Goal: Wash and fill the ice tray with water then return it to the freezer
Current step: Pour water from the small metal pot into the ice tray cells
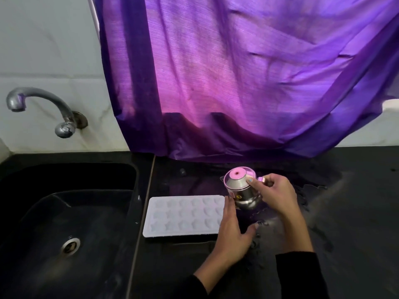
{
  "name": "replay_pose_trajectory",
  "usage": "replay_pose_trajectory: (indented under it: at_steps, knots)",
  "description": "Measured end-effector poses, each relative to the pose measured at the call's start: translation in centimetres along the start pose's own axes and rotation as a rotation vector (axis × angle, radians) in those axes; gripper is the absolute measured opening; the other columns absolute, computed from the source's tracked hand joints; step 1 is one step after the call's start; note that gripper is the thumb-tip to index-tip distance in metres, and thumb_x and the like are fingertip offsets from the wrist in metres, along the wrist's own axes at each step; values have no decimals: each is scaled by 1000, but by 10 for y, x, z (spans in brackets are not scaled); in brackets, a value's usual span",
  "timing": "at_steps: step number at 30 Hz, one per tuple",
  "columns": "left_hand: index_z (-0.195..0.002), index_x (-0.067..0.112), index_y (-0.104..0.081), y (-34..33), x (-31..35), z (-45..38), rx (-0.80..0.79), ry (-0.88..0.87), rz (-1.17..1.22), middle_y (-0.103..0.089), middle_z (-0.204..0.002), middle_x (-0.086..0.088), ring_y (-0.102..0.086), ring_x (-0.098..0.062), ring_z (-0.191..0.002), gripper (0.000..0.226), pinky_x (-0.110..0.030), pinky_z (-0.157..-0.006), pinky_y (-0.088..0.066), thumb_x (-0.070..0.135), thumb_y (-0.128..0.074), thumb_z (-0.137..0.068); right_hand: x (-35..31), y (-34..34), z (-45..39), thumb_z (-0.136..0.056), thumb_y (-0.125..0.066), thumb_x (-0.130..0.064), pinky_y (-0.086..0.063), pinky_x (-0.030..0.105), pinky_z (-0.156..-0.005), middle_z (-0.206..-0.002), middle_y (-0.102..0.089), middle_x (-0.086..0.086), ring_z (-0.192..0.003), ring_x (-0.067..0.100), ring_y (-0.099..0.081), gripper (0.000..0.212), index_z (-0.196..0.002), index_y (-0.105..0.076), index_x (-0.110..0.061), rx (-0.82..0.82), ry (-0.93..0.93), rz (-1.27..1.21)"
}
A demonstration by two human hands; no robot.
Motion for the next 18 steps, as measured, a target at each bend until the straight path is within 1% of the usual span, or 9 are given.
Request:
replay_pose_trajectory:
  at_steps: [1,3,6,9,11,15,18]
  knots:
    - [-152,26,-7,-3,-2,3,1,7,13,-16,-158,6,-13,-5,-145,92,-34,-120,-19,36,-63,-80,2,1,3,-74,-72,-53,-48,37,-76,-70,-69,-1,-78,25,-66,35,-71,-62,-19,-3,-5,25]
    - [-151,29,-9,-7,-5,7,-3,22,31,-21,-156,9,-19,-2,-143,91,-34,-118,-22,36,-63,-78,5,2,9,-77,-71,-51,-43,34,-74,-69,-67,0,-80,25,-64,34,-69,-61,-20,-3,-18,67]
    - [-151,29,-9,-15,-11,10,-38,40,41,-22,-156,9,-19,-2,-143,91,-34,-118,-22,40,-62,-77,7,3,15,-79,-69,-50,-39,32,-72,-67,-64,-2,-80,26,-63,35,-66,-58,-19,1,-34,118]
    - [-151,27,-9,-22,-20,11,-64,70,36,-21,-157,4,-17,-8,-145,94,-38,-118,-22,47,-61,-75,9,5,18,-79,-68,-51,-37,32,-72,-73,-66,0,-83,26,-62,36,-66,-57,-19,22,-52,164]
    - [-151,27,-12,-24,-23,10,-69,88,36,-24,-156,2,-21,-10,-144,94,-39,-117,-25,50,-61,-75,9,5,18,-79,-68,-52,-36,32,-70,-76,-67,2,-86,29,-62,36,-68,-57,-19,41,-66,196]
    - [-149,32,-17,-26,-25,8,-78,100,87,-29,-154,4,-25,-9,-143,91,-40,-117,-25,51,-64,-74,3,4,19,-79,-66,-53,-34,32,-68,-79,-66,3,-86,31,-61,36,-68,-55,-21,54,-75,253]
    - [-148,33,-18,-29,-26,7,-90,109,128,-33,-152,2,-30,-10,-141,95,-41,-117,-27,58,-68,-71,-2,1,19,-80,-66,-53,-35,33,-69,-82,-67,5,-88,32,-60,36,-70,-54,-21,51,-78,288]
Point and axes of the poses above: each hand's wrist, its own z-axis away from the middle knuckle, its own y-axis out of the back of the hand, x = y × z, the point moved 10 cm from there along -z, towards the middle knuckle
